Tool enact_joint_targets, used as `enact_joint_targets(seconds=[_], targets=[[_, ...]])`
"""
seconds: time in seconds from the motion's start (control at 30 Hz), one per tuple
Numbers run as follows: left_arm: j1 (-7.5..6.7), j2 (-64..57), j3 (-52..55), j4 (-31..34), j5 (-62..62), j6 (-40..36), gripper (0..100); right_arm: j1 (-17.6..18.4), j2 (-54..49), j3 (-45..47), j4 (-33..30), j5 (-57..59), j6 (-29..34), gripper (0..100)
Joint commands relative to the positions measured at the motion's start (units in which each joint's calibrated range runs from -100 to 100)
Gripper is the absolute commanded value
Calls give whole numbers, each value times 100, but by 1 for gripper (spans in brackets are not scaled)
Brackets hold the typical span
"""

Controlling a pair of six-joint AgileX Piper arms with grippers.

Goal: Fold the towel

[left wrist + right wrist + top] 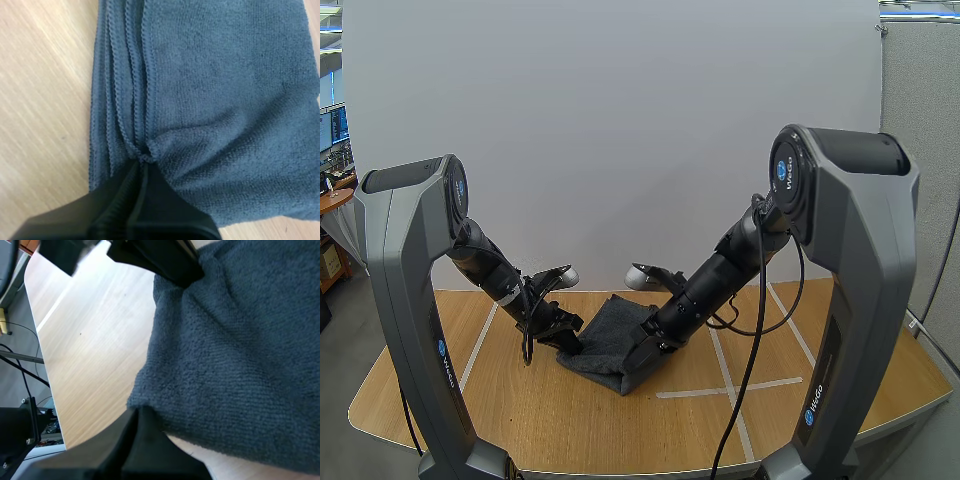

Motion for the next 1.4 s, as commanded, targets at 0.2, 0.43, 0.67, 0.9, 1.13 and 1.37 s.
enact_joint_targets(seconds=[0.2,0.43,0.67,0.9,1.13,1.37], targets=[[-1,91,-7,333,-1114,-23,0,6,995,-28,266,-524,-482,0],[-1,91,-7,541,-1604,-123,0,6,1473,-28,94,-1080,-518,0],[-1,91,-7,690,-2413,-164,0,6,1550,44,-143,-1144,-518,0],[-1,65,-23,690,-3070,-164,5,6,1550,164,-182,-1257,-518,0],[-1,-202,-248,690,-3008,-164,77,6,1550,164,-235,-1257,-475,0],[-1,-737,-435,624,-2720,-164,86,6,1491,164,-346,-1234,-390,0]])
